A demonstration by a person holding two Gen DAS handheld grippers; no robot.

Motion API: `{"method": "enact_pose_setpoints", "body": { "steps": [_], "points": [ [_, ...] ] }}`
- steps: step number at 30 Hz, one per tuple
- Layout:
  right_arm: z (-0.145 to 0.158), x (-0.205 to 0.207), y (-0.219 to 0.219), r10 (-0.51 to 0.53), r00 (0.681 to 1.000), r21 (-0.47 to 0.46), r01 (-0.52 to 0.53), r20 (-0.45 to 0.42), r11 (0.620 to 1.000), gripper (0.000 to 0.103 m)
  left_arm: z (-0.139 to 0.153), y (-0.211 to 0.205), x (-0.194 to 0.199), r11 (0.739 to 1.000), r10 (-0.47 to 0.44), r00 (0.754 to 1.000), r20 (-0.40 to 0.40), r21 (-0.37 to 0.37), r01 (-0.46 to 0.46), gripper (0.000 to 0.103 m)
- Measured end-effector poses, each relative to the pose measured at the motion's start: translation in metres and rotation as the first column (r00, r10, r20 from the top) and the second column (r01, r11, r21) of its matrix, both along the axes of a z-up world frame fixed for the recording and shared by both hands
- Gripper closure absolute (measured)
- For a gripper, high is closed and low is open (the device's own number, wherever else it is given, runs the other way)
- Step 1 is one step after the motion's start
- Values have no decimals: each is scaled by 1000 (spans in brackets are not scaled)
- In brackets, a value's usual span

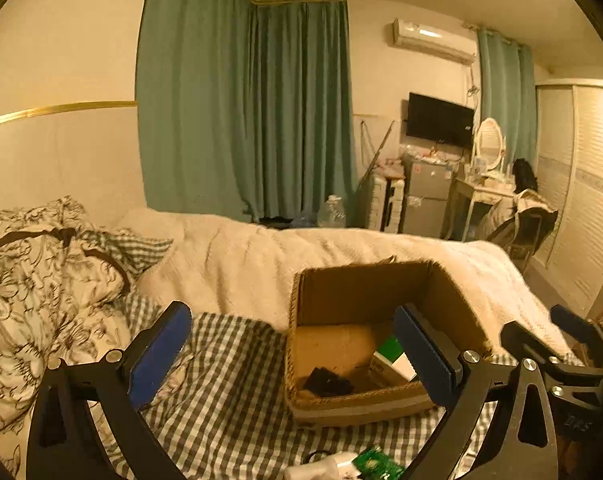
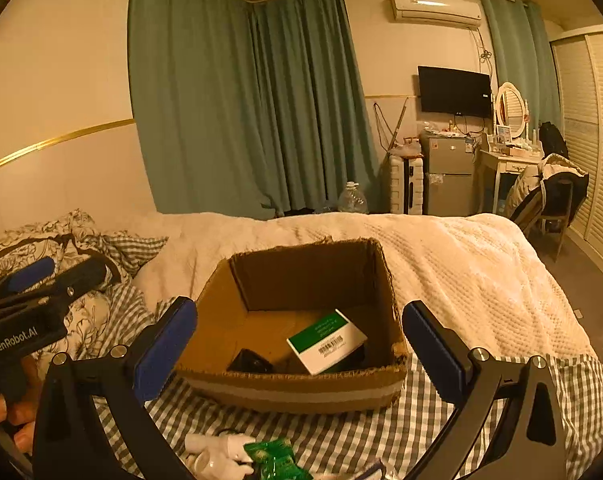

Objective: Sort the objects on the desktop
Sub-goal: 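Move both grippers back toward the pile of items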

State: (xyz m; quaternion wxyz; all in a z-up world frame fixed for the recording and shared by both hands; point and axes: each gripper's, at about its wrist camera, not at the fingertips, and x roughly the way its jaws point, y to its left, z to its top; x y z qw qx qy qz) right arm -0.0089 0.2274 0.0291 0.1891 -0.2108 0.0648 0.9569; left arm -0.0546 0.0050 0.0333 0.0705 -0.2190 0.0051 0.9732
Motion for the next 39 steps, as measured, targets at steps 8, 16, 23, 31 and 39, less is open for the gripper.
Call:
{"method": "enact_pose_setpoints", "body": {
  "steps": [8, 16, 23, 31, 39],
  "points": [
    [-2, 22, -16, 12, 1000, 6, -12, 20, 1000, 0, -9, -3, 26, 998, 26, 998, -56, -53, -29, 0],
    [-3, 36, -21, 31, 999, -11, -31, 19, 999, 1, -40, -14, 37, 998, 34, 999, 38, -49, -32, 0],
    [-20, 36, -23, 22, 997, -36, -19, 68, 999, 10, -66, -22, 33, 998, 37, 985, 166, -50, -29, 0],
    [-57, 43, -22, 15, 986, -105, 3, 166, 994, 10, -87, -16, 38, 1000, -7, 968, 249, -20, 12, 0],
    [-86, 38, -25, 3, 967, -113, 27, 254, 993, 10, -118, -1, 26, 996, -45, 940, 339, -63, 70, 0]
  ]
}}
